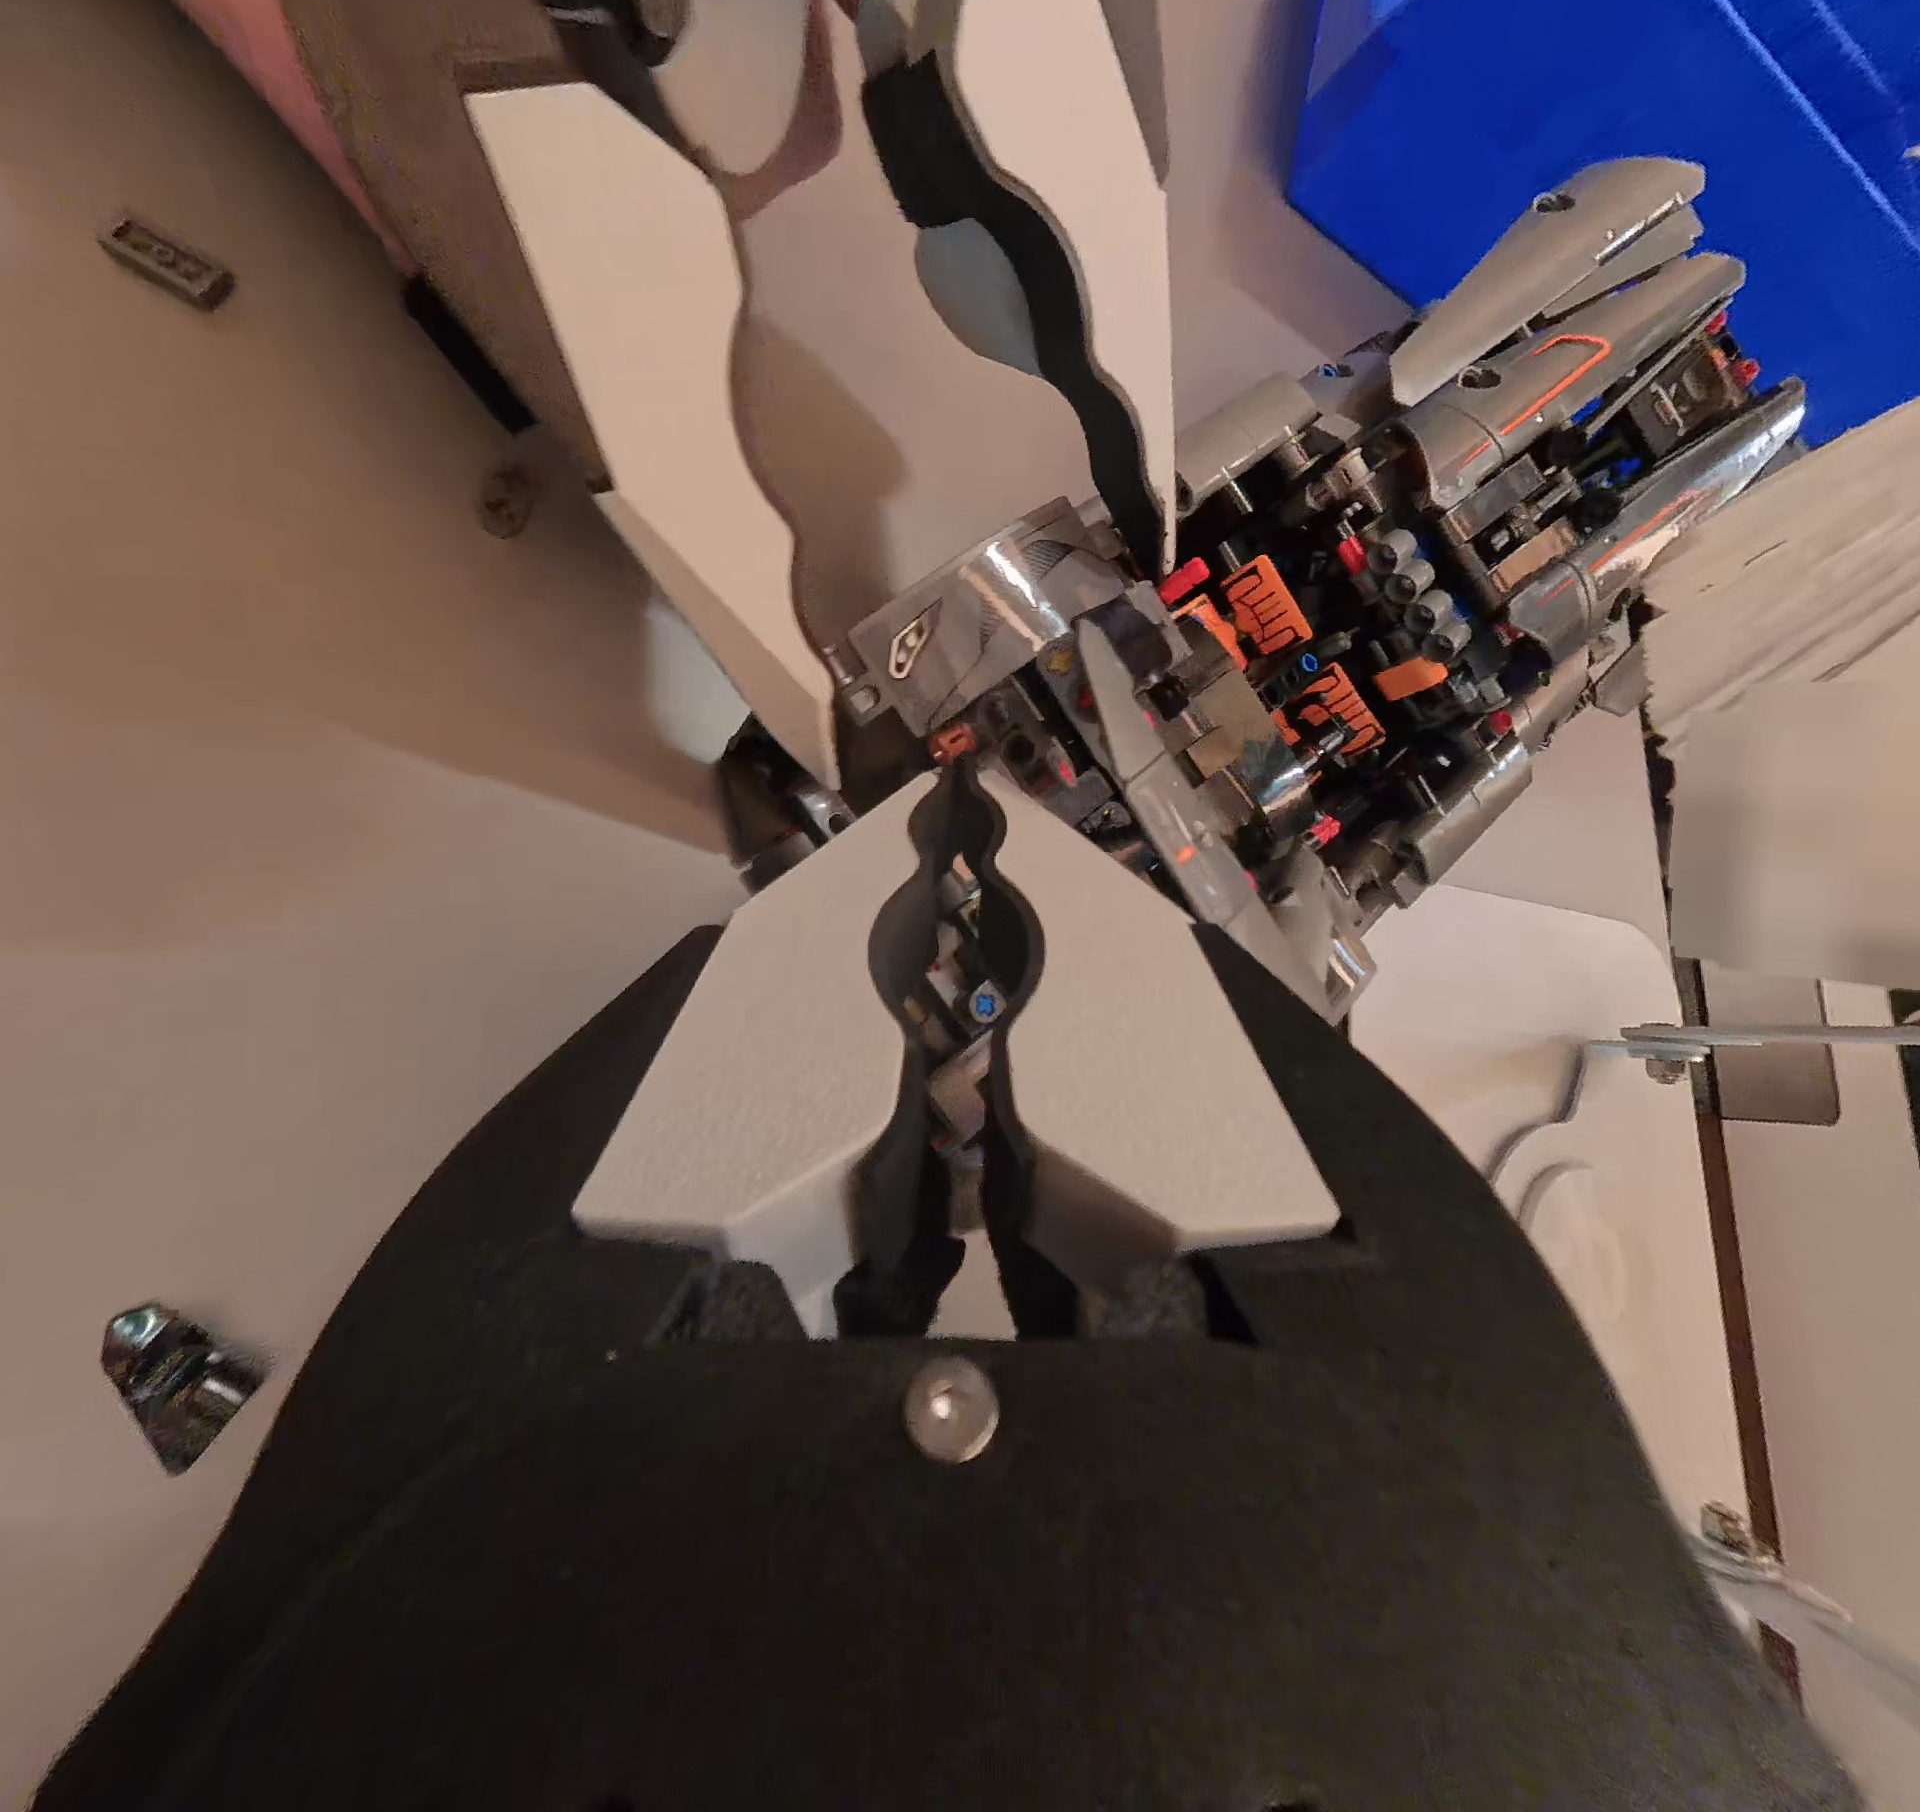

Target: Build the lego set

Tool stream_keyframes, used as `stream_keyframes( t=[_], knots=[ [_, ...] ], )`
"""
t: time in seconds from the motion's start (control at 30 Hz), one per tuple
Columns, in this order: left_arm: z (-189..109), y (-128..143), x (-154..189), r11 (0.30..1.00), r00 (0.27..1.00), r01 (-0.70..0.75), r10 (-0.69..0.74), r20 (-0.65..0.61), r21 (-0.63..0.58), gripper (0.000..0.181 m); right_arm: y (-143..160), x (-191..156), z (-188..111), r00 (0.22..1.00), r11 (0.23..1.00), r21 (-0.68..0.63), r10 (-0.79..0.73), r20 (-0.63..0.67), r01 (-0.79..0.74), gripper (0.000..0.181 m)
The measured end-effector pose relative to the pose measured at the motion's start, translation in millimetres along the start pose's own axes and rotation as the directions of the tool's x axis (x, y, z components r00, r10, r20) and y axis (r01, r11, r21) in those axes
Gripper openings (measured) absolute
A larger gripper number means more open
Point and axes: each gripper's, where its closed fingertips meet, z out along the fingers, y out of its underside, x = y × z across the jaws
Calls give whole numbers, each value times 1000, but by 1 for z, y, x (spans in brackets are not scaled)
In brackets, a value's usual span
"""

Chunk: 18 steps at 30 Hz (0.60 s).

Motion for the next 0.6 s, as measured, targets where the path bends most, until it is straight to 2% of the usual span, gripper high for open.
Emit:
stream_keyframes(
  t=[0.3, 0.6],
  knots=[
    [0, 1, 0, 1000, 1000, -5, 5, -3, -1, 75, 1, 1, 7, 996, 999, -25, 41, 75, -39, 0],
    [-1, 1, 0, 1000, 1000, -2, 2, -9, 2, 74, 3, 5, 3, 997, 999, -11, 41, 61, -41, 0]
  ],
)
